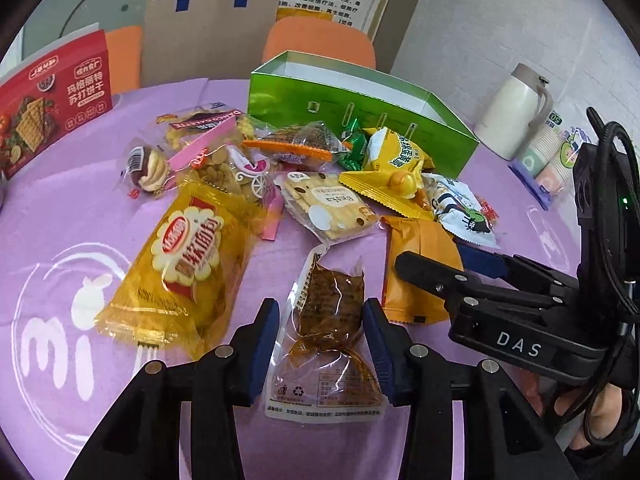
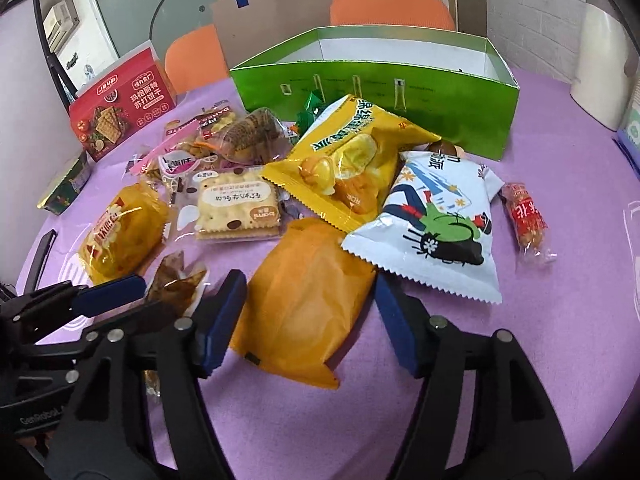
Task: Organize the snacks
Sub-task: 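Grasp the clear brown-snack bag with the left tool while the right tool grasps the orange bag, then carry both bags into the green box and open both tools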
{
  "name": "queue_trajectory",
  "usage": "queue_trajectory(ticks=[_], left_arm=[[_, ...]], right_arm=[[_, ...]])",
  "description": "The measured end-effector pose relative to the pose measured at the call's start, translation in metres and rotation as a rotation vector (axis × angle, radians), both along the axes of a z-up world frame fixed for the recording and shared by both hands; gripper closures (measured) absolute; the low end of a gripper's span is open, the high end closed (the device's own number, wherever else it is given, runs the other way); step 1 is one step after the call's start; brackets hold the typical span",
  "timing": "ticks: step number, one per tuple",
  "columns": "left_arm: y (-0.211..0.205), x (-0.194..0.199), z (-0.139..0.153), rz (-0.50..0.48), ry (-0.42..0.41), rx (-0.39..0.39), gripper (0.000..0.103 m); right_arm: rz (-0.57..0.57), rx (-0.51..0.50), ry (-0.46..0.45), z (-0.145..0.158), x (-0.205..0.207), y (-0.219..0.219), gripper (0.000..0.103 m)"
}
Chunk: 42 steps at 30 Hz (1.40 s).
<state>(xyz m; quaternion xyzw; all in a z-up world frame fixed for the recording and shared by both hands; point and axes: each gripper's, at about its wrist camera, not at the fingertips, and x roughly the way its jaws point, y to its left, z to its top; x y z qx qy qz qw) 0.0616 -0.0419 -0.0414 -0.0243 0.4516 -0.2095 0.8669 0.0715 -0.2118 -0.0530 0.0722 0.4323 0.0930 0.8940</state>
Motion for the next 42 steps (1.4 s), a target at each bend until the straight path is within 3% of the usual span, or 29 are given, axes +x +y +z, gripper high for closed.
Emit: queue_trajectory(ticks=[2, 4, 8, 9, 10, 12, 14, 18, 22, 24, 26, 27, 30, 31, 34, 42], left_arm=[[0.004, -0.001, -0.001, 0.011, 0.006, -0.017, 0.058], [0.008, -0.002, -0.001, 0.015, 0.016, -0.032, 0.058], [0.009, -0.005, -0.001, 0.005, 0.024, -0.031, 0.058], [0.009, -0.004, -0.002, 0.003, 0.031, -0.03, 0.054], [0.008, -0.002, -0.003, 0.008, 0.04, -0.029, 0.045], [0.007, -0.001, -0.005, 0.021, 0.045, -0.043, 0.041], [0.004, 0.0, -0.005, 0.007, 0.053, -0.057, 0.041], [-0.004, -0.001, -0.006, -0.018, 0.039, -0.023, 0.041], [-0.006, -0.001, -0.006, -0.027, 0.021, -0.013, 0.042], [-0.008, -0.002, -0.007, -0.024, 0.003, 0.004, 0.043], [-0.013, -0.002, -0.008, -0.011, -0.024, 0.059, 0.058], [-0.014, -0.002, -0.008, -0.014, -0.026, 0.065, 0.06], [-0.012, -0.002, -0.007, -0.018, -0.005, 0.033, 0.063], [-0.01, -0.002, -0.006, -0.021, 0.005, 0.013, 0.064], [-0.005, -0.006, 0.004, -0.031, 0.011, -0.047, 0.064], [-0.012, -0.002, 0.063, -0.094, -0.099, -0.142, 0.064]], right_arm=[[0.011, -0.021, -0.006, 0.0, 0.002, 0.002, 0.036], [0.071, -0.04, -0.016, 0.001, 0.0, 0.006, 0.048], [0.189, -0.117, -0.043, 0.002, -0.011, 0.006, 0.049], [0.192, -0.12, -0.037, 0.002, -0.012, 0.004, 0.049], [0.183, -0.115, -0.028, 0.003, -0.012, 0.001, 0.049], [0.148, -0.094, -0.006, 0.002, -0.014, -0.004, 0.045], [0.114, -0.061, 0.006, 0.004, -0.017, -0.006, 0.035], [0.124, -0.004, 0.018, 0.003, -0.021, -0.001, 0.035], [0.112, -0.045, 0.005, -0.001, -0.02, 0.005, 0.035], [0.103, -0.083, -0.009, -0.002, -0.019, 0.009, 0.041], [0.107, -0.105, -0.027, -0.002, -0.02, 0.011, 0.049], [0.102, -0.093, -0.032, -0.002, -0.019, 0.01, 0.051], [0.086, -0.047, -0.027, 0.0, -0.022, 0.003, 0.053], [0.084, -0.051, -0.043, 0.003, -0.025, 0.002, 0.062], [0.097, -0.024, -0.072, 0.017, -0.032, -0.003, 0.065], [0.046, 0.03, -0.221, 0.068, -0.036, -0.025, 0.067]])
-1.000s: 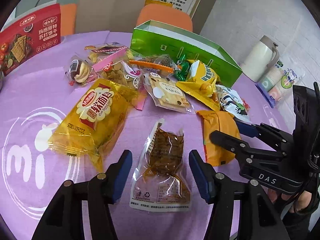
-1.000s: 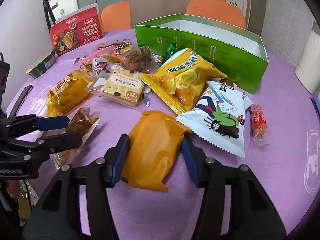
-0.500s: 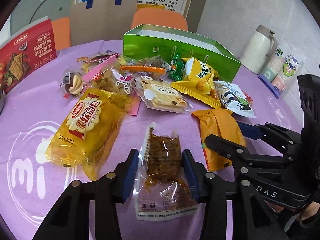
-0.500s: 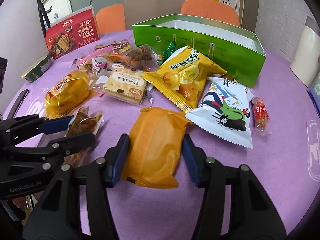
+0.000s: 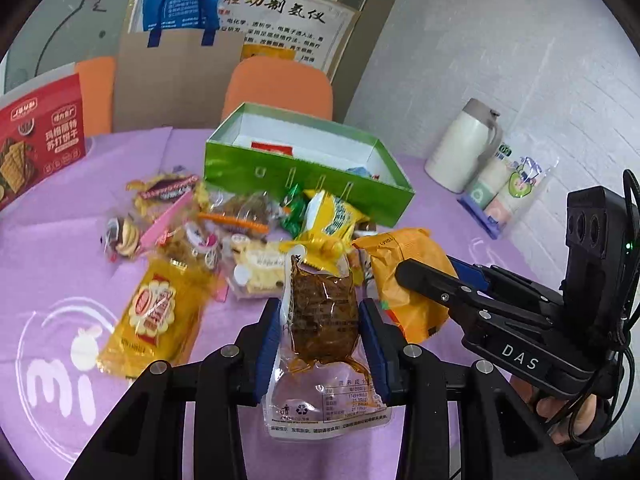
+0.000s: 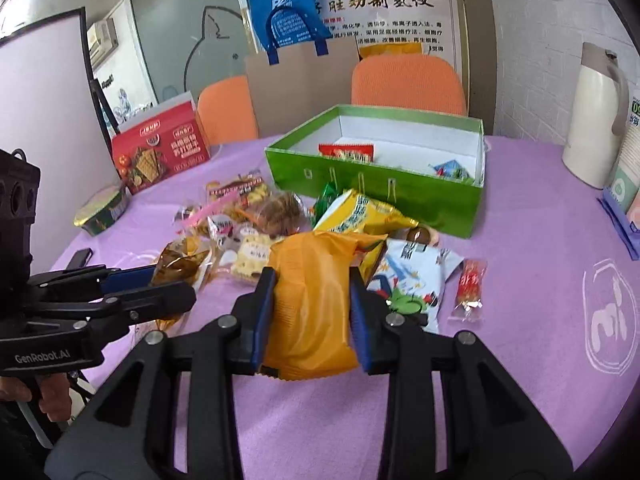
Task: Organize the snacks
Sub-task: 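Carry both bags into the green box and open both tools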
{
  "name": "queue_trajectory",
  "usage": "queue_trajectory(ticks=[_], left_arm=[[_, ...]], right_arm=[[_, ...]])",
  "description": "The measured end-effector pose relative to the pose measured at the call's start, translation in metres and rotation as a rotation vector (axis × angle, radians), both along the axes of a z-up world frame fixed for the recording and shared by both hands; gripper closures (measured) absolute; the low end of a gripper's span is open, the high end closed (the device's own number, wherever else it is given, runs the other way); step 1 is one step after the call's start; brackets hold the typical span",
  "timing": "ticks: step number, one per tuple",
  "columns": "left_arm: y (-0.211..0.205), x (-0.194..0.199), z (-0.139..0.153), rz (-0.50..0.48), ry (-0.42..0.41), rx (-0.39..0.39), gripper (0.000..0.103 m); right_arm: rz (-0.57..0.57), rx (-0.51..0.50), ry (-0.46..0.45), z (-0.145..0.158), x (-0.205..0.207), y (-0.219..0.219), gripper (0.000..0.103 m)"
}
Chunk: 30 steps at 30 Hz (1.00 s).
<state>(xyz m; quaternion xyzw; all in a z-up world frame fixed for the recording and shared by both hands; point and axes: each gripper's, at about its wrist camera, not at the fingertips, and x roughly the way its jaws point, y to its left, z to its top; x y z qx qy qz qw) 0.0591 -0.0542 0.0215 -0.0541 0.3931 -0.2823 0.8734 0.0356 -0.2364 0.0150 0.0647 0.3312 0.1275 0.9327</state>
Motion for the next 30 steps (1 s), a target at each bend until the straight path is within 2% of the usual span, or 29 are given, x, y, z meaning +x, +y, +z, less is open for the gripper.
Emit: queue_trajectory(ticks=[7, 13, 20, 30], left_arm=[[-0.019, 0.033, 0.044, -0.02, -0.073, -0.043, 0.064], [-0.041, 0.078, 0.062, -0.007, -0.065, -0.072, 0.064], [-0.07, 0.14, 0.056, 0.044, -0.026, -0.06, 0.064], [-0.102, 0.206, 0.02, 0.071, 0.029, -0.018, 0.063]], right_arm=[[-0.083, -0.006, -0.111, 0.041, 0.02, -0.03, 0.067], [-0.144, 0.001, -0.12, 0.047, 0.056, -0.064, 0.067], [-0.163, 0.029, -0.086, 0.036, 0.107, -0.093, 0.067], [-0.164, 0.002, -0.026, -0.006, 0.163, -0.107, 0.067]])
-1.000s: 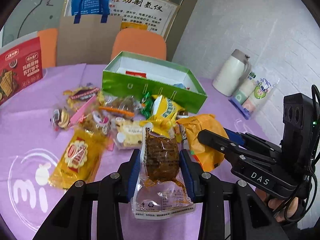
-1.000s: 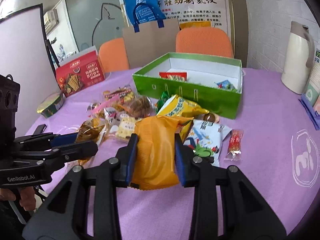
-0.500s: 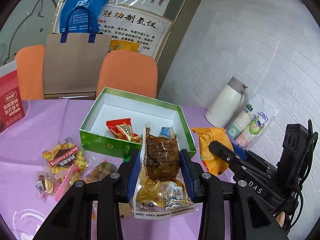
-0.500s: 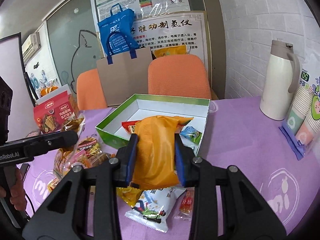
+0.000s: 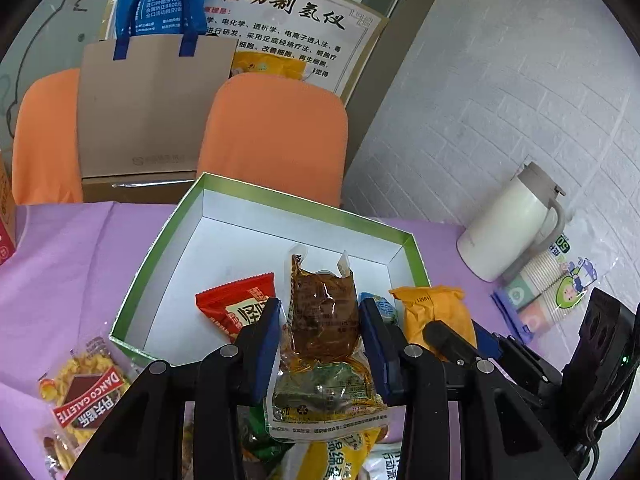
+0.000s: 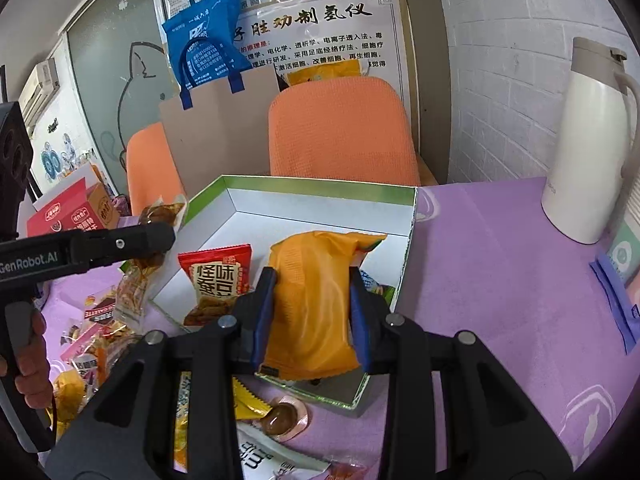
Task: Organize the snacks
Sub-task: 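Carry both bags into the green box and open both tools, then move both open tools back to the snack pile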
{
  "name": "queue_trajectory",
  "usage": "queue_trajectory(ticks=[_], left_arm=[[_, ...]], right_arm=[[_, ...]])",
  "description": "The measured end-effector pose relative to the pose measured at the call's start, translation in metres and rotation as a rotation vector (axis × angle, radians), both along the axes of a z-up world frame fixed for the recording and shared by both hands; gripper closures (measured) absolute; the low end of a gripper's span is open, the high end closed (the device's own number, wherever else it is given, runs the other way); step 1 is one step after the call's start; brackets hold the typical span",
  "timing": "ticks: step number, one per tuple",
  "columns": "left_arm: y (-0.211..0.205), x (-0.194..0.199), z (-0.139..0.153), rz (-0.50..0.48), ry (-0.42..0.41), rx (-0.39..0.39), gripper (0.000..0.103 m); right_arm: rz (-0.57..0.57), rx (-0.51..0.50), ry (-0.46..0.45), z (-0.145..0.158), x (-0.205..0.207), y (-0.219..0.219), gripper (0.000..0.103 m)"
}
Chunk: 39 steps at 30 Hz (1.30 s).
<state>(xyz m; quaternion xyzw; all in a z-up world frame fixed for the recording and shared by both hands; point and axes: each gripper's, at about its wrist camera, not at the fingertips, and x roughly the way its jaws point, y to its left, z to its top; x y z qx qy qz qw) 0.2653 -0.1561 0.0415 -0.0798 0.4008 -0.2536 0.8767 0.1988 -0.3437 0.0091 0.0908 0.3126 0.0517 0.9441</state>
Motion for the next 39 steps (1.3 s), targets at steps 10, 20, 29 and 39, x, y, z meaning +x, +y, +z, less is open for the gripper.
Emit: queue_trajectory(ticks=[10, 20, 29, 39], left_arm=[[-0.001, 0.003, -0.011, 0.054, -0.086, 0.051, 0.01], [0.016, -0.028, 0.005, 0.053, -0.057, 0.039, 0.01], [0.026, -0.097, 0.04, 0.015, -0.1, 0.067, 0.01], [-0.001, -0.153, 0.016, -0.134, -0.092, 0.09, 0.01]], right_arm=[[0.073, -0.096, -0.04, -0.018, 0.004, 0.014, 0.024], [0.006, 0.053, -0.028, 0.009, -0.033, -0.006, 0.013], [-0.017, 0.066, -0.111, 0.051, -0.105, -0.004, 0.007], [-0.049, -0.016, -0.12, 0.04, -0.172, -0.005, 0.007]])
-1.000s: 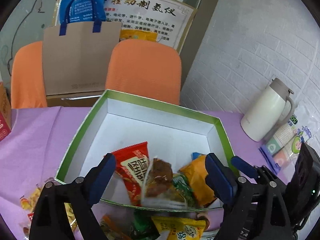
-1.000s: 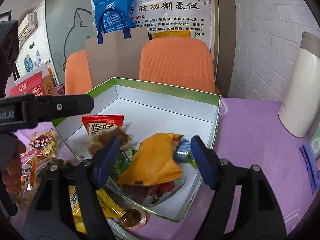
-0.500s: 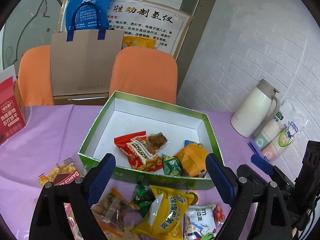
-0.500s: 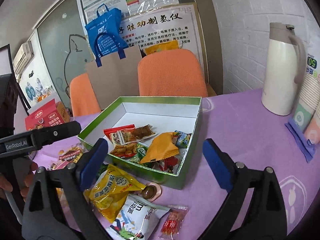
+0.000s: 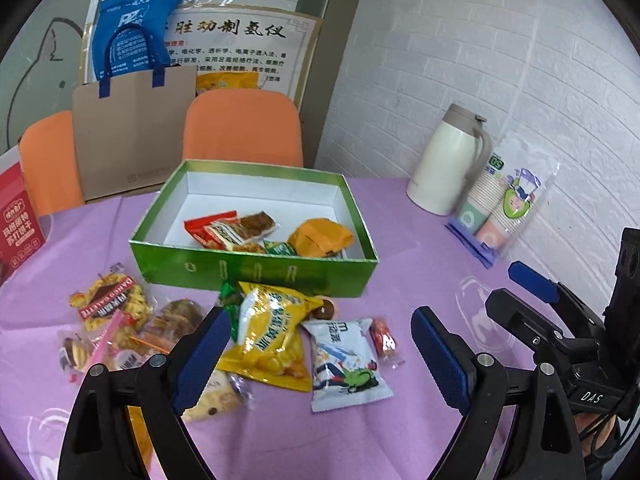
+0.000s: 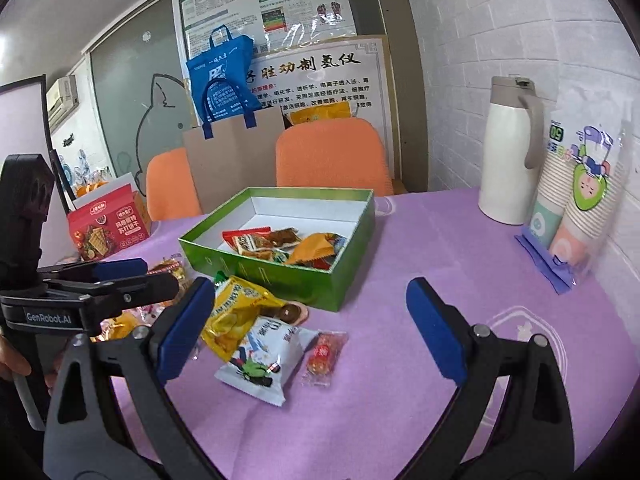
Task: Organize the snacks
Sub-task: 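Move both open tools back to the snack pile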
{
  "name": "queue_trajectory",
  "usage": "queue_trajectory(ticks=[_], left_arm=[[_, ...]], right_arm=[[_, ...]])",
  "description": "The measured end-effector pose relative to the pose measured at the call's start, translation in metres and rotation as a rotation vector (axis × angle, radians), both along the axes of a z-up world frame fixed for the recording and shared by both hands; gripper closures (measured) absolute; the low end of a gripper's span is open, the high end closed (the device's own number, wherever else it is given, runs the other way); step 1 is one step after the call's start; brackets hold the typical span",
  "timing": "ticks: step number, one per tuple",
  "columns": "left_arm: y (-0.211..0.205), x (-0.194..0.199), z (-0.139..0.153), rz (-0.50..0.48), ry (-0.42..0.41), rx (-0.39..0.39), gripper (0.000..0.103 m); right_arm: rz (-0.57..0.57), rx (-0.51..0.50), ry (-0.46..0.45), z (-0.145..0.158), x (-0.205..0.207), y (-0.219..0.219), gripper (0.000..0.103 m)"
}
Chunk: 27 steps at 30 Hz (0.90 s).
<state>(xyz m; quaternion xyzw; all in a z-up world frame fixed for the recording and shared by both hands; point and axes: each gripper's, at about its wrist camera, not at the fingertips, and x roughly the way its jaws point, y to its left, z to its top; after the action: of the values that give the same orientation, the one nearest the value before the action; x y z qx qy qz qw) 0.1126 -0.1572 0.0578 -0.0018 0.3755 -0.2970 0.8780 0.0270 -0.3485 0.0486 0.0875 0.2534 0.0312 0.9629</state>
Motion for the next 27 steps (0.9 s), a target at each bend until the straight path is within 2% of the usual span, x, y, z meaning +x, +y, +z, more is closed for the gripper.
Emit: queue_trajectory(ticks=[9, 13, 17, 21, 27], left_arm=[[-0.037, -0.012, -0.05, -0.071, 0.097, 0.023, 0.011], [-0.056, -0.008, -0.064, -0.093, 0.094, 0.072, 0.02], [-0.069, 0.002, -0.081, -0.069, 0.109, 0.114, 0.025], [-0.07, 0.011, -0.098, -0.053, 0.133, 0.149, 0.046], [-0.045, -0.002, -0.097, -0.024, 0.162, 0.114, 0.048]], right_arm=[[-0.034, 0.025, 0.115, -0.042, -0.013, -0.015, 0.007], [-0.042, 0.031, 0.138, -0.051, -0.016, -0.021, 0.012], [-0.051, 0.038, 0.155, -0.057, -0.016, -0.026, 0.016], [-0.054, 0.045, 0.178, -0.064, -0.013, -0.028, 0.026], [-0.024, 0.047, 0.225, -0.076, 0.001, -0.019, 0.029]])
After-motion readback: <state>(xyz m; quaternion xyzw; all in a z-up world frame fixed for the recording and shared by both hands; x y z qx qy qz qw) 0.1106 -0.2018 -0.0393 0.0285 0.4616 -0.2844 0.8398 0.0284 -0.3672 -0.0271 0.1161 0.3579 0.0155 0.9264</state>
